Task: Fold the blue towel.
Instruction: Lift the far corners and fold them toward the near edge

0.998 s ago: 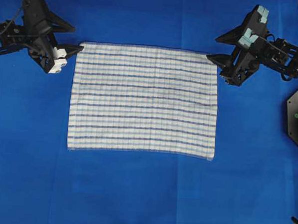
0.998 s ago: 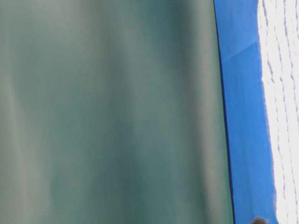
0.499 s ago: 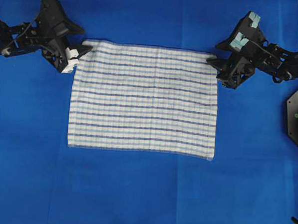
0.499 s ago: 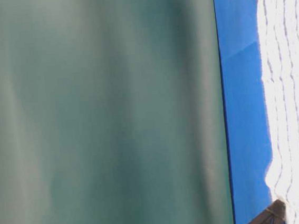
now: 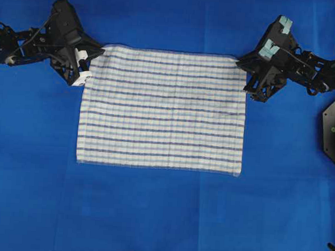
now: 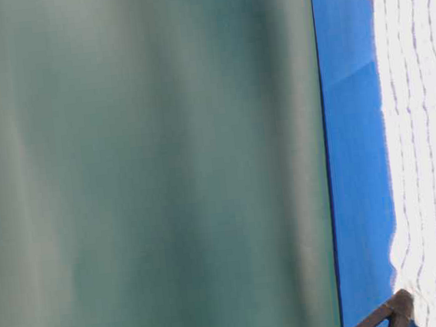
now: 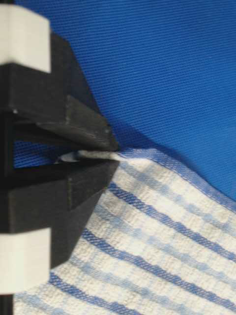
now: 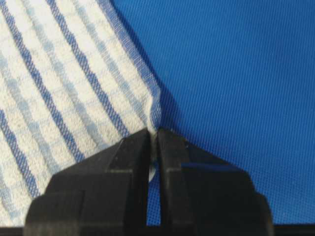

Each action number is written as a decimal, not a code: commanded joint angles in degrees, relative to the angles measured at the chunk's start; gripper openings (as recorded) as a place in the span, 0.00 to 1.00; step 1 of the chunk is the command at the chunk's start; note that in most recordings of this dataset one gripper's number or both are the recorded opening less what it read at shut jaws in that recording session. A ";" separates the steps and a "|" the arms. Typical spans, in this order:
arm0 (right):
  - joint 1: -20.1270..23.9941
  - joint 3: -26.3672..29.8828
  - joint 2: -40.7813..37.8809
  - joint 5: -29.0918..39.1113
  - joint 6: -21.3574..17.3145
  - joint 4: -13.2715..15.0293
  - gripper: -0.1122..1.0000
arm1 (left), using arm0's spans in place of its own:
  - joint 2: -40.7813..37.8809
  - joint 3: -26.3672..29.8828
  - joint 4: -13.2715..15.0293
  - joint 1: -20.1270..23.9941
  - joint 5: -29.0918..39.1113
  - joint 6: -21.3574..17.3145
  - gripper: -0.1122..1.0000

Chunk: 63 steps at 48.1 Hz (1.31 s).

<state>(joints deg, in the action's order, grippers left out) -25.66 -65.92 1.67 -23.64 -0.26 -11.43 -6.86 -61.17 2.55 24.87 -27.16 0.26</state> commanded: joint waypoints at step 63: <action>12.30 -0.88 26.89 17.58 -1.76 -2.46 0.14 | 29.79 -4.57 0.00 -16.26 14.59 2.11 0.15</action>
<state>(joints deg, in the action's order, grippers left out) -15.73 -66.80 26.37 -7.29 -1.41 -13.01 21.27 -65.74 2.55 11.34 -12.39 1.76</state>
